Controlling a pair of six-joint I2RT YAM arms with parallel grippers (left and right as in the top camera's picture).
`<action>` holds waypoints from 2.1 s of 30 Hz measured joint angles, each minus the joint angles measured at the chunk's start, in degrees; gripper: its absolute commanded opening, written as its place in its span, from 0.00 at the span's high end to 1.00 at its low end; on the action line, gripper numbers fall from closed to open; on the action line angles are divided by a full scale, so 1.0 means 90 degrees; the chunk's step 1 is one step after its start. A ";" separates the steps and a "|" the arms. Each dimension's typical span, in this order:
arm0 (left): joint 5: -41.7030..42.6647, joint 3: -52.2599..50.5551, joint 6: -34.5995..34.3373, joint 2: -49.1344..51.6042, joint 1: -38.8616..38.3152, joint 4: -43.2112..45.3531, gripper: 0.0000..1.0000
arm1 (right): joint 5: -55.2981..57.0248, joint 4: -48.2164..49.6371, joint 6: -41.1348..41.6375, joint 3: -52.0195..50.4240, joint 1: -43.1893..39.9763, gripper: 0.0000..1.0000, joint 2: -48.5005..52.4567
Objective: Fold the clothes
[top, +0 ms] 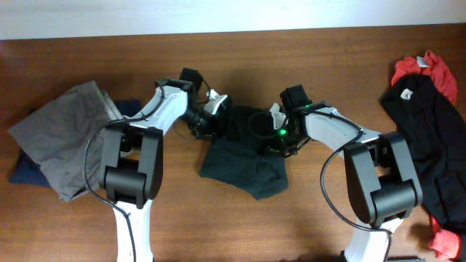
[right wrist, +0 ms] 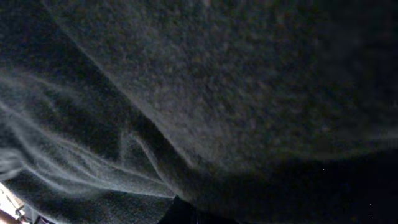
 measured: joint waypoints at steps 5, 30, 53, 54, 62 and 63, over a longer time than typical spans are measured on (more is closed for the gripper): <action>-0.0316 -0.0044 -0.0124 0.0121 -0.0248 0.0143 1.00 | 0.0000 -0.0061 0.0032 0.0000 0.0000 0.96 0.0000; -0.0755 -0.0204 0.0673 -0.3313 0.2956 -0.0709 1.00 | 0.1005 -0.1440 -0.0573 0.0423 -0.0607 0.96 -0.2618; -0.2178 -0.0209 0.0321 -0.2781 0.6878 -0.0639 0.15 | 0.1149 -0.1647 -0.0571 0.0566 -0.0607 0.96 -0.2693; -0.2302 -0.0209 0.0219 -0.2710 0.6902 -0.0648 0.15 | 0.1161 -0.1671 -0.0573 0.0566 -0.0607 0.96 -0.2693; -0.2788 0.0100 -0.0194 -0.2582 0.7315 -0.1489 0.19 | 0.1171 -0.1802 -0.0576 0.0585 -0.0607 0.96 -0.2693; -0.2817 0.0325 -0.0238 -0.2584 0.7429 -0.1700 0.25 | 0.1183 -0.1804 -0.0573 0.0593 -0.0607 0.96 -0.2693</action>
